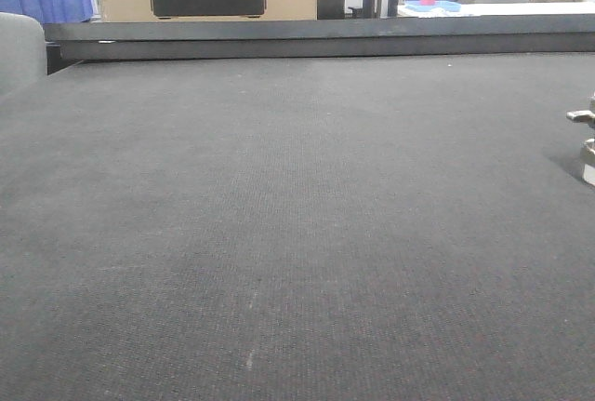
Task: Place valve from conveyor to right shelf box
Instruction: 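Lower both grippers over the two white-capped valves on the conveyor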
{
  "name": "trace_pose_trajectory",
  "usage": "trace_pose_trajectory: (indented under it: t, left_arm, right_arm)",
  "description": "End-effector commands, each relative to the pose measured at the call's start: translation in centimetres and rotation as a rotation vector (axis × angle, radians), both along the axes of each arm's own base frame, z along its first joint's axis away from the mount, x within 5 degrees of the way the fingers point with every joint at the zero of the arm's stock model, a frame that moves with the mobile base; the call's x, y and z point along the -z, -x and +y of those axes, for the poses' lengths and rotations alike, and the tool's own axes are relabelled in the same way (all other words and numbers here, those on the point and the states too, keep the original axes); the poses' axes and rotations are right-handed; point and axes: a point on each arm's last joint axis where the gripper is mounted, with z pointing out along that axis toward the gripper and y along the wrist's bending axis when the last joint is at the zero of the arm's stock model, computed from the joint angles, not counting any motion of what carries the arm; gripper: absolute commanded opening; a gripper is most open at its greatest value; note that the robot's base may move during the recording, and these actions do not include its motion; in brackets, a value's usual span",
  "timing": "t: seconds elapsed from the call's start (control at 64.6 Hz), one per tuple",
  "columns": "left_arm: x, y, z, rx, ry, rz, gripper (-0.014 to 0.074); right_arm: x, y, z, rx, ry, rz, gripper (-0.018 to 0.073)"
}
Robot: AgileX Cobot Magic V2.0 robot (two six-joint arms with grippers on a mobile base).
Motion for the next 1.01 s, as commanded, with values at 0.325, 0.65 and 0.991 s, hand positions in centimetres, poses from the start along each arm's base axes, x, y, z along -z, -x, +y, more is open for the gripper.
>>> trace_pose_trajectory:
  t: [0.325, 0.65, 0.991]
  left_arm:
    - [-0.6, 0.1, -0.1, 0.008, 0.002, -0.056, -0.0111]
    - [-0.8, 0.1, -0.1, 0.009, -0.001, -0.08, -0.0111]
    - [-1.7, 0.3, 0.0, 0.011, 0.053, -0.188, -0.0111]
  right_arm:
    - [-0.2, 0.0, 0.0, 0.005, 0.002, -0.023, -0.0162]
    - [-0.3, 0.0, -0.1, 0.007, 0.002, -0.031, -0.0162]
    - [-1.3, 0.1, -0.2, 0.02, 0.001, -0.141, -0.0162]
